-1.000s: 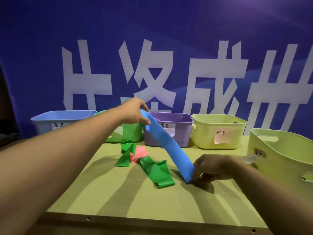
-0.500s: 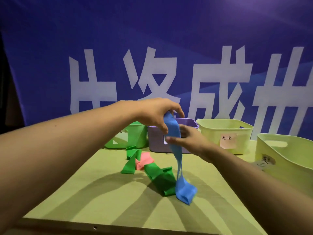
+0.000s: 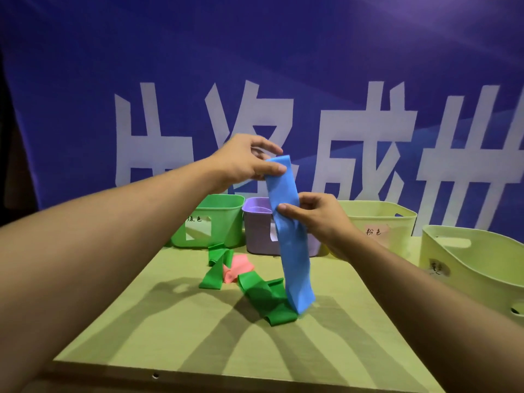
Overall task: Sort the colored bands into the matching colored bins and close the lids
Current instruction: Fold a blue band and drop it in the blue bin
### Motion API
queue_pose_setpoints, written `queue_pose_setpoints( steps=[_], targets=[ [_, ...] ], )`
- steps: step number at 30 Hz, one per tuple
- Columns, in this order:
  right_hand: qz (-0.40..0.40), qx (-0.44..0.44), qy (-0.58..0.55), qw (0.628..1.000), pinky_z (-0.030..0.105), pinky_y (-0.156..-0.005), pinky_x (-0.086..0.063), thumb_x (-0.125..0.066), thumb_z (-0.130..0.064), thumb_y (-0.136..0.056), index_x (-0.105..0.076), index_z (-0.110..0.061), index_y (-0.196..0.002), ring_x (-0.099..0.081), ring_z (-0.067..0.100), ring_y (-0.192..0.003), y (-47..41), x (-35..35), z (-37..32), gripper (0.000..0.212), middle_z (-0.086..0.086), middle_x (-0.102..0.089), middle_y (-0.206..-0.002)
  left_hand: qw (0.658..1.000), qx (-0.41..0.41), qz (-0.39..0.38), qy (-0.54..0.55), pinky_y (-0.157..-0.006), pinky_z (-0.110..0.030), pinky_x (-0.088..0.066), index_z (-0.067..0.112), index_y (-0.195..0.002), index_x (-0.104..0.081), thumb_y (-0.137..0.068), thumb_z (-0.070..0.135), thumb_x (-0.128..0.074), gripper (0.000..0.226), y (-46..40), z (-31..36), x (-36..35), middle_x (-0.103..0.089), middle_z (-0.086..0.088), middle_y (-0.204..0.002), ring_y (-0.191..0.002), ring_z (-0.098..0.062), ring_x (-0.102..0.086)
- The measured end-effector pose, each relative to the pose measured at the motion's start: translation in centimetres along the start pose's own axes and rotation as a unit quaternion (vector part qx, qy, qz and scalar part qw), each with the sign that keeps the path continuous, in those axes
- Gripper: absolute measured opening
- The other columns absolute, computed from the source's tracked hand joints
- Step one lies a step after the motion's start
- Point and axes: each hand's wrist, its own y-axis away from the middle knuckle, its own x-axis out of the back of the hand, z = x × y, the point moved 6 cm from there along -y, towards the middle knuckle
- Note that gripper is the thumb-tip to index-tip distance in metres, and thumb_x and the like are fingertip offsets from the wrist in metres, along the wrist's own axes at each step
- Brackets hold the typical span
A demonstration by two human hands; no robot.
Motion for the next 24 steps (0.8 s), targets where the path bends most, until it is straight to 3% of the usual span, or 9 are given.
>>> queue_pose_setpoints(
  steps=[3, 6, 10, 14, 17, 19, 24],
  targets=[
    [0.005, -0.017, -0.010, 1.000, 0.035, -0.074, -0.061, -0.082, -0.029, -0.085, -0.078, -0.012, -0.100, -0.075, 0.018, -0.084, 0.5, -0.1, 1.1, 0.023, 0.001, -0.080, -0.091, 0.996, -0.027, 0.082, 0.037, -0.070, -0.023, -0.062, 0.009, -0.117, -0.069, -0.081, 0.009, -0.085, 0.040, -0.3, 0.7, 1.2, -0.072, -0.016, -0.108, -0.096, -0.022, -0.073],
    [0.018, -0.036, -0.039, 0.998, 0.026, -0.061, -0.055, -0.081, -0.027, -0.086, -0.078, -0.010, -0.096, -0.070, 0.013, -0.075, 1.8, -0.4, 2.1, 0.021, 0.006, -0.079, -0.088, 0.990, -0.039, 0.129, 0.028, -0.070, -0.024, -0.062, 0.010, -0.114, -0.069, -0.082, 0.009, -0.085, 0.036, -0.5, 0.6, 1.8, -0.072, -0.019, -0.107, -0.097, -0.024, -0.074],
    [-0.003, -0.085, -0.027, 0.996, 0.032, -0.073, -0.060, -0.082, -0.029, -0.083, -0.077, -0.012, -0.097, -0.071, 0.014, -0.076, 4.6, -1.6, 4.8, 0.023, 0.003, -0.080, -0.091, 0.980, -0.037, 0.188, 0.046, -0.074, -0.028, -0.064, 0.012, -0.110, -0.069, -0.084, 0.009, -0.083, 0.029, -0.5, 0.2, 3.0, -0.071, -0.019, -0.110, -0.100, -0.026, -0.073],
    [-0.019, -0.128, -0.046, 0.991, 0.031, -0.071, -0.062, -0.078, -0.023, -0.088, -0.076, -0.005, -0.101, -0.074, 0.019, -0.078, 7.8, -2.2, 7.1, 0.022, 0.006, -0.080, -0.091, 0.982, -0.025, 0.184, 0.025, -0.075, -0.027, -0.063, 0.017, -0.105, -0.067, -0.084, 0.010, -0.084, 0.028, -0.4, -0.7, 2.6, -0.071, -0.013, -0.107, -0.098, -0.022, -0.073],
    [-0.048, -0.163, -0.009, 0.985, 0.028, -0.047, -0.052, -0.070, -0.031, -0.095, -0.072, -0.003, -0.100, -0.067, 0.023, -0.057, 9.8, -3.0, 8.0, 0.028, 0.012, -0.076, -0.076, 0.982, -0.019, 0.187, 0.026, -0.077, -0.029, -0.064, 0.016, -0.107, -0.068, -0.084, 0.010, -0.084, 0.028, -0.2, -1.6, 1.9, -0.071, -0.012, -0.106, -0.098, -0.022, -0.072],
    [-0.081, -0.191, 0.048, 0.977, 0.026, -0.039, -0.045, -0.065, -0.040, -0.098, -0.068, -0.002, -0.100, -0.057, 0.020, -0.044, 10.7, -3.5, 8.4, 0.038, 0.012, -0.071, -0.064, 0.985, -0.017, 0.171, 0.014, -0.079, -0.032, -0.064, 0.013, -0.110, -0.068, -0.084, 0.009, -0.084, 0.031, -0.2, -2.2, 0.9, -0.071, -0.012, -0.106, -0.099, -0.023, -0.072],
    [-0.137, -0.261, 0.216, 0.931, 0.028, -0.046, -0.052, -0.055, -0.053, -0.100, -0.052, -0.013, -0.102, -0.060, 0.020, -0.043, 11.2, -4.2, 9.8, 0.041, 0.008, -0.071, -0.061, 0.991, -0.012, 0.134, -0.003, -0.085, -0.041, -0.063, 0.015, -0.109, -0.069, -0.082, 0.010, -0.085, 0.032, 0.1, -4.1, -1.9, -0.070, -0.005, -0.098, -0.098, -0.023, -0.071]
  ],
)
